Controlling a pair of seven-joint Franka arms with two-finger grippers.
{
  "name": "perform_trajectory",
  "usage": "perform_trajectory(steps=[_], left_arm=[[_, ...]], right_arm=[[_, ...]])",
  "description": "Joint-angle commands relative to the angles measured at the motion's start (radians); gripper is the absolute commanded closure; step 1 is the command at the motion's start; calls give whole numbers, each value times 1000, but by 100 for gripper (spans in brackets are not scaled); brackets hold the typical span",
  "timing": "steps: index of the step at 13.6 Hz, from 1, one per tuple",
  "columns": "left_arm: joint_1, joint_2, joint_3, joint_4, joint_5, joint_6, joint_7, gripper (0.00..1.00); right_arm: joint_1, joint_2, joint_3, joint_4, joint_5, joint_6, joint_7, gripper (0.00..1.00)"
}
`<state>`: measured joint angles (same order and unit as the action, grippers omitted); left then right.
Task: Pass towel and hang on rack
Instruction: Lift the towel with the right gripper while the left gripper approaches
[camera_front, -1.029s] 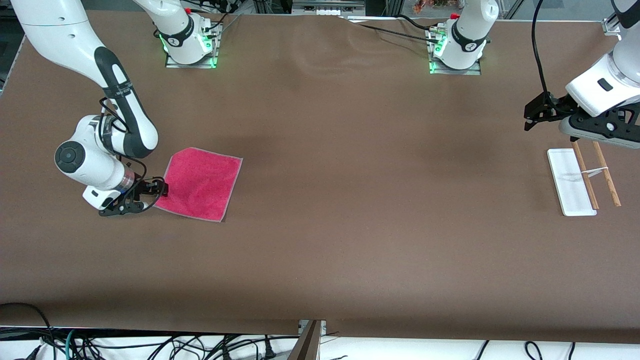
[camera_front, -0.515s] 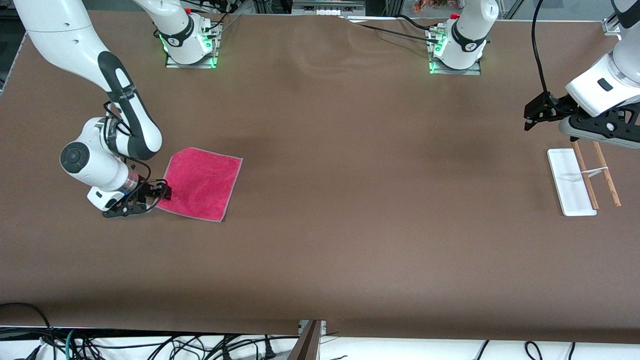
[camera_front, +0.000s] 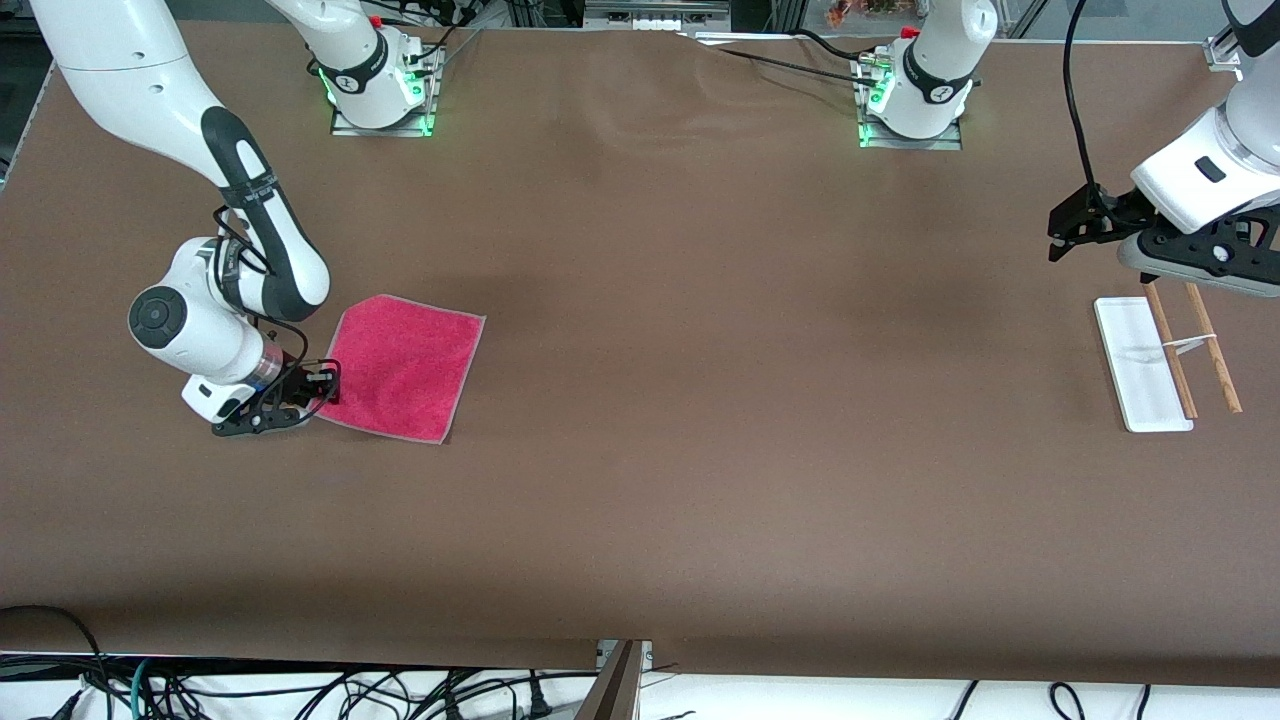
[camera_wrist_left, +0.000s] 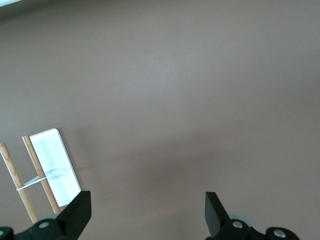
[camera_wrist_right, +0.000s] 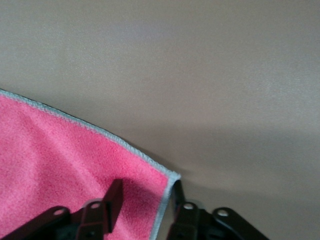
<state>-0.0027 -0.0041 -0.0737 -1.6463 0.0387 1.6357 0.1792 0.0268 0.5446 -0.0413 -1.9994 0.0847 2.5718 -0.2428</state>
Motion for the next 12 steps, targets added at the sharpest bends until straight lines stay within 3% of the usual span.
perform_trajectory(steps=[1, 5, 12], left_arm=[[3, -13, -3, -1, -19, -11, -9, 0], [1, -13, -12, -1, -19, -11, -9, 0], [3, -13, -20, -1, -17, -11, -9, 0]], right_arm=[[-2, 0, 9, 16, 21, 2, -13, 100], [2, -11, 30, 85, 21, -80, -15, 100], [38, -43, 78, 453, 15, -635, 140, 100]])
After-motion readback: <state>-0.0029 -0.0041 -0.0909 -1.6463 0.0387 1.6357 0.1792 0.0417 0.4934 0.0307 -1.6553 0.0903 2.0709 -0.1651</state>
